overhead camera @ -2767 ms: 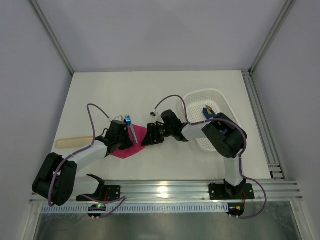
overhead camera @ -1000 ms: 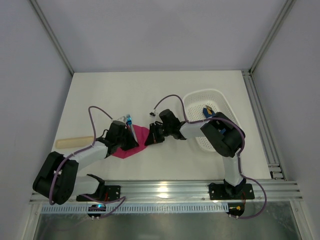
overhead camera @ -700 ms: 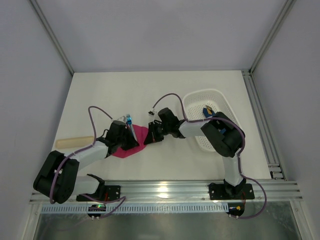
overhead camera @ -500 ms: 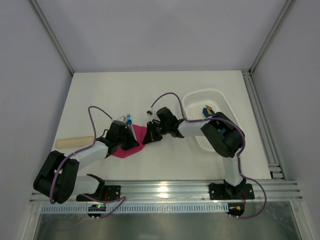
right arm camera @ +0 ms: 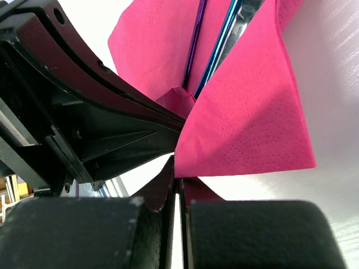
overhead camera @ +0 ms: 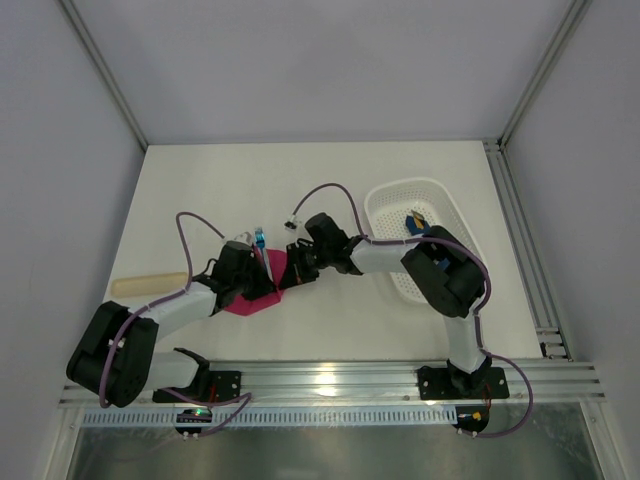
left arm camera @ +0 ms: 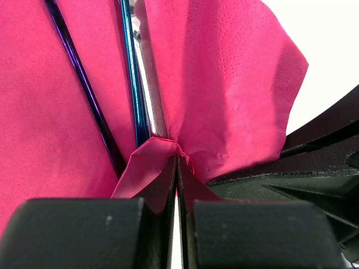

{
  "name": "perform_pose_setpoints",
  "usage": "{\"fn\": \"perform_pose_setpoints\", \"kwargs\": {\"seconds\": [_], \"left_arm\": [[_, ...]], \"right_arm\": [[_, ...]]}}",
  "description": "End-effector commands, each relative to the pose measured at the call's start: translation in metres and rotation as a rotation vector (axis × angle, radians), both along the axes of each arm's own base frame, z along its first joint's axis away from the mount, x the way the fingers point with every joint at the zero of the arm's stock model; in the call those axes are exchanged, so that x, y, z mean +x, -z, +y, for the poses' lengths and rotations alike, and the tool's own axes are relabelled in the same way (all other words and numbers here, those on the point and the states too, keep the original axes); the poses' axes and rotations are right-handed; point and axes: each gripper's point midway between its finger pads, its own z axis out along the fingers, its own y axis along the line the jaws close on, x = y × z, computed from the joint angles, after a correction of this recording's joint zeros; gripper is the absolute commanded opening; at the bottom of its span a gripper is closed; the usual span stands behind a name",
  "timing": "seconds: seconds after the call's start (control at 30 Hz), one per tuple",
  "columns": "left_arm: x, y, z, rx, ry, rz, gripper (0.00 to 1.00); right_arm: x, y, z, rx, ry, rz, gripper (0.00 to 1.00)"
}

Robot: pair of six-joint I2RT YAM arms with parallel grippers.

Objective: Place the utensils on the paper napkin and roll it up
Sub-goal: Roll the napkin at the center of the board.

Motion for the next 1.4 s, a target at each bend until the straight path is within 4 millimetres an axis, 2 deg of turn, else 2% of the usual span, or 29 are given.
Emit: {"fn": "perform_pose_setpoints", "kwargs": {"seconds": [0.0, 0.07, 0.2, 0.3, 0.57, 0.63, 0.7, 0.77, 0.87, 1.03, 1.37], "left_arm": [[-0.002, 0.005, 0.01, 0.046, -0.013, -0.003, 0.0], [-0.002, 0.006, 0.01, 0.047, -0.012, -0.002, 0.0], [-0.003, 0.006, 0.01, 0.046, -0.013, -0.003, 0.0], [-0.003, 0.006, 0.011, 0.048, -0.017, -0.004, 0.0], [-0.004, 0.006, 0.012, 0.051, -0.022, -0.007, 0.0], [-0.005, 0.005, 0.012, 0.048, -0.024, -0.007, 0.0], [-0.005, 0.004, 0.013, 0.049, -0.026, -0.009, 0.0], [-0.004, 0.003, 0.013, 0.05, -0.026, -0.013, 0.0], [-0.004, 0.003, 0.012, 0.048, -0.024, -0.012, 0.0], [-0.003, 0.004, 0.012, 0.049, -0.026, -0.009, 0.0], [-0.003, 0.003, 0.012, 0.046, -0.027, -0.013, 0.0]], "right_arm": [[0.008, -0.037, 0.008, 0.05, -0.01, -0.093, 0.04], [0.007, -0.038, 0.008, 0.05, -0.018, -0.093, 0.04], [0.006, -0.041, 0.012, 0.066, -0.037, -0.088, 0.16], [0.005, -0.044, 0.015, 0.084, -0.045, -0.079, 0.19], [0.007, -0.046, 0.022, 0.108, -0.054, -0.065, 0.24], [0.014, -0.04, 0.019, 0.073, -0.016, -0.082, 0.29], [0.017, -0.038, 0.018, 0.058, -0.005, -0.089, 0.4], [0.02, -0.036, 0.018, 0.046, 0.008, -0.085, 0.44], [0.027, -0.024, 0.012, 0.005, 0.046, -0.059, 0.45], [0.036, -0.019, 0.007, -0.008, 0.08, -0.057, 0.49], [0.065, -0.009, -0.004, -0.003, 0.129, -0.048, 0.47]]}}
